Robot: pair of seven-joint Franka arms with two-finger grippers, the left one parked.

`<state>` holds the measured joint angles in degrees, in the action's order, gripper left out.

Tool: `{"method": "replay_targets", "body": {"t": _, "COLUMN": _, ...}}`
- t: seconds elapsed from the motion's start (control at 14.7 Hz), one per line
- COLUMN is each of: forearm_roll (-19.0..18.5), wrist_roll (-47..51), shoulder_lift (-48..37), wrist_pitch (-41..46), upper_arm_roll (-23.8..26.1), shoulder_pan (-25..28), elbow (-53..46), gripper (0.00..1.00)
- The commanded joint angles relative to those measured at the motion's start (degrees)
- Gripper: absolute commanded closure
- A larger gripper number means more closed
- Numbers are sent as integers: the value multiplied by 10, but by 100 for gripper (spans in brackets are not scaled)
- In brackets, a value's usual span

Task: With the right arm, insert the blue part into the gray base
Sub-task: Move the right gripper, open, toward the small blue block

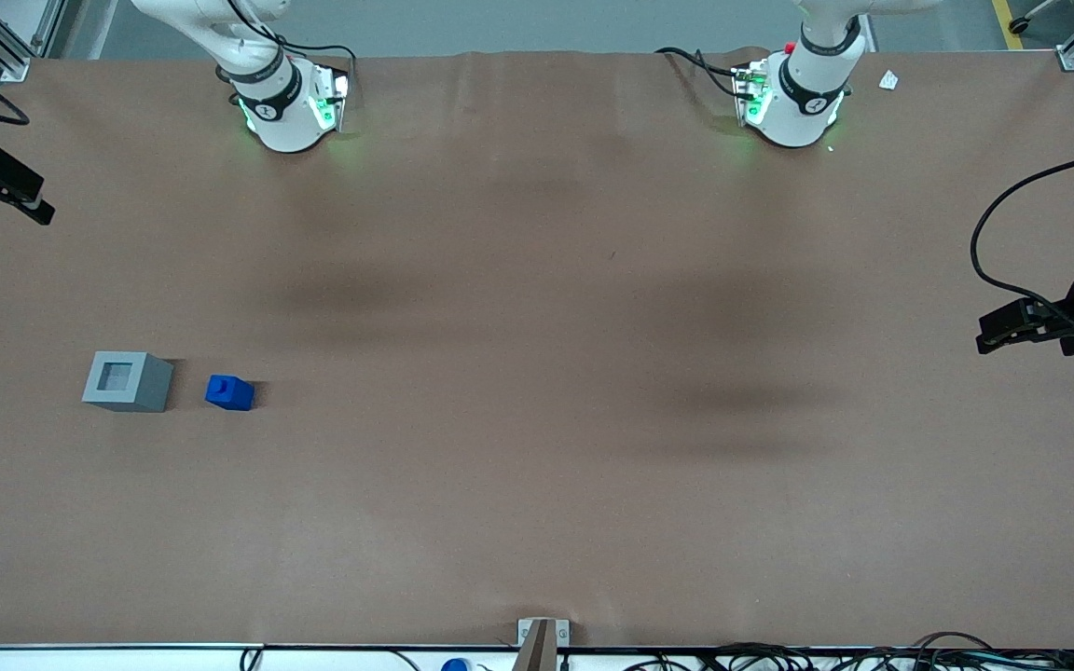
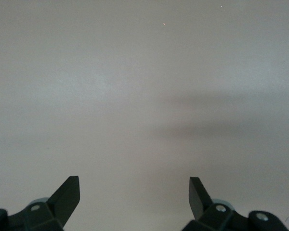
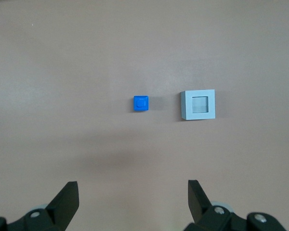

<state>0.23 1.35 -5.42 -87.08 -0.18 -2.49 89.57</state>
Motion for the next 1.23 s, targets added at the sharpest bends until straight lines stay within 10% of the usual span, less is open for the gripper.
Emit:
{"method": "replay_targets", "body": {"t": 0.0, "forearm_roll": -8, "wrist_roll": -4, "shoulder_lift": -6, "wrist_pitch": 9, "upper_arm_roll": -1, "shoulder_pan": 4, "elbow": 3, "gripper": 0}}
{"method": "replay_targets", "body": {"t": 1.16, "forearm_roll": -1, "wrist_roll": 9, "shoulder_lift": 131, "wrist_pitch": -29, "upper_arm_roll": -3, "shoulder_pan": -1, "elbow": 12, "gripper": 0}}
